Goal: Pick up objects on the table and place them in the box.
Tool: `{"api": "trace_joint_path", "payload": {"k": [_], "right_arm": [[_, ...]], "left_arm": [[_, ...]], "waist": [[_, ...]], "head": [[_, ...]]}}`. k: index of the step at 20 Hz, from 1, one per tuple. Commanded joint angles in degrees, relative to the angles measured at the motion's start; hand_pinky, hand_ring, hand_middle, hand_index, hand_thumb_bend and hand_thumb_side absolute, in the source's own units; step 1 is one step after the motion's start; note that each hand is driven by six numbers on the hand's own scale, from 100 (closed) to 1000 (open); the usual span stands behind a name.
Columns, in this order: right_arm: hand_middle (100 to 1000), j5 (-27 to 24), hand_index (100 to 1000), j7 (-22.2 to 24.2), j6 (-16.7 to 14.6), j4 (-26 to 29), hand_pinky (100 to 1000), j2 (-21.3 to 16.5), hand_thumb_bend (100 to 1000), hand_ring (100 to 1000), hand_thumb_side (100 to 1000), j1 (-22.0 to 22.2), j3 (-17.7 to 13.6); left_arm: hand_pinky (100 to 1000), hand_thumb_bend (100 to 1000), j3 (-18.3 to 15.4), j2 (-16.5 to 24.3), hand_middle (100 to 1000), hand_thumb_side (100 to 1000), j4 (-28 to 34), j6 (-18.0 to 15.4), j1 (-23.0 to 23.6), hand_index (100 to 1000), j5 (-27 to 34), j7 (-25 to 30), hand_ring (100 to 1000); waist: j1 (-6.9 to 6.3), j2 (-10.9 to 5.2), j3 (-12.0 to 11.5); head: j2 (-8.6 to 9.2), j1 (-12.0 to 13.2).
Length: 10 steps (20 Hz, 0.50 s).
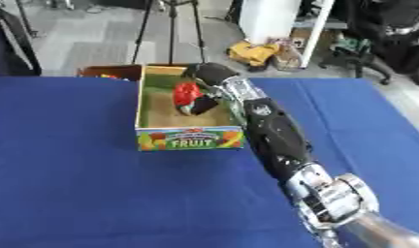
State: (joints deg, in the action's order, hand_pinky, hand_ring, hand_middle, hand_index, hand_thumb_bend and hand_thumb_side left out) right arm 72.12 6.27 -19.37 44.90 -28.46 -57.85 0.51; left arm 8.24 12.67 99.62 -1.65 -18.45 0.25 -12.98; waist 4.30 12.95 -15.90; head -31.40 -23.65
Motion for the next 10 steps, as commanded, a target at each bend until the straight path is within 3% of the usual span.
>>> {"api": "trace_joint_path", "payload": {"k": [1, 5, 7, 10], "right_arm": [[846, -4.98, 886, -1.09, -1.48, 5.99, 723, -3.45, 100, 766, 407, -0.18, 0.52], [721, -19.45, 800, 0.44, -3.12, 16.05, 581, -5.84, 100, 615, 265, 2.63, 1.93], [635, -27.13, 772, 1.67, -3.78, 23.24, 360, -7.21, 100, 494, 124, 5.44, 2.78], [488, -39.04, 650, 3.77, -3.8, 35.05, 172, -8.38, 100, 359, 280, 11.2, 2.33]], "left_arm": [[585, 972, -0.71, 0.63, 398, 783, 0.57, -0.2, 0.1, 561, -0.22, -0.48, 353], [585, 972, -1.45, 0.53, 397, 786, 0.04, -0.48, 1.31, 559, -0.49, -1.32, 353], [585, 971, -1.79, 0.59, 397, 787, -0.17, -0.6, 1.76, 559, -0.64, -1.72, 353], [585, 967, -2.2, 0.6, 396, 790, -0.32, -0.8, 2.15, 558, -0.78, -2.27, 352]], "waist": [[-0.26, -1.64, 0.85], [-0.31, -2.33, 3.87], [-0.34, -2.46, 5.63], [-0.47, -2.42, 8.12]], "head": [[0.83, 1.03], [0.86, 3.63], [0.76, 5.01], [0.9, 7.09]]}}
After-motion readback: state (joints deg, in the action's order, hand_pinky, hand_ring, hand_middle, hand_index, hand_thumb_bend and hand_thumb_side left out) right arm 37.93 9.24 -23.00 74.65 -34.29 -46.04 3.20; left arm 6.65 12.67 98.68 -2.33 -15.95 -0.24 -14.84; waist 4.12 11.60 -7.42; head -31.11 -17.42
